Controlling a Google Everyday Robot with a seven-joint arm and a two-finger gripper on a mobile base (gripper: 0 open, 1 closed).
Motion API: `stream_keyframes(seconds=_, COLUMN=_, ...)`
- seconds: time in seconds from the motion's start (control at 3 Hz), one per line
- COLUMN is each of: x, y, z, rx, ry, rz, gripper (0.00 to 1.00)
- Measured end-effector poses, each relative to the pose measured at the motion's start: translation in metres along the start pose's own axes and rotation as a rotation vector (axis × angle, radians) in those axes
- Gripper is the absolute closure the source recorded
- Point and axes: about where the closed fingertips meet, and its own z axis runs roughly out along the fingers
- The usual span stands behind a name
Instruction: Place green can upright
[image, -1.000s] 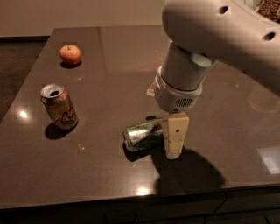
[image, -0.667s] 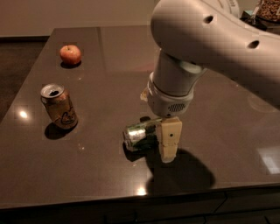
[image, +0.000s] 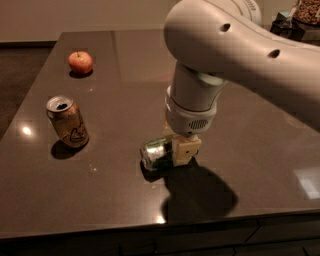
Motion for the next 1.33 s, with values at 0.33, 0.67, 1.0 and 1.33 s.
stream_keyframes(seconds=0.33, x=0.011, y=-0.008, z=-0.011, rx=0.017, ry=0.019, rz=-0.044, gripper=0.80)
stream_keyframes(seconds=0.67, x=0.027, y=-0.027, z=-0.028, rx=0.092, ry=0.052, rz=-0.124, gripper=1.00)
stream_keyframes(seconds=1.0, x=0.051, y=-0.051, z=-0.048, rx=0.204, ry=0.083, rz=-0.226, gripper=1.00)
stream_keyframes(seconds=1.33, x=0.075, y=-0.075, z=-0.076, rx=0.390, ry=0.119, rz=-0.375, gripper=1.00)
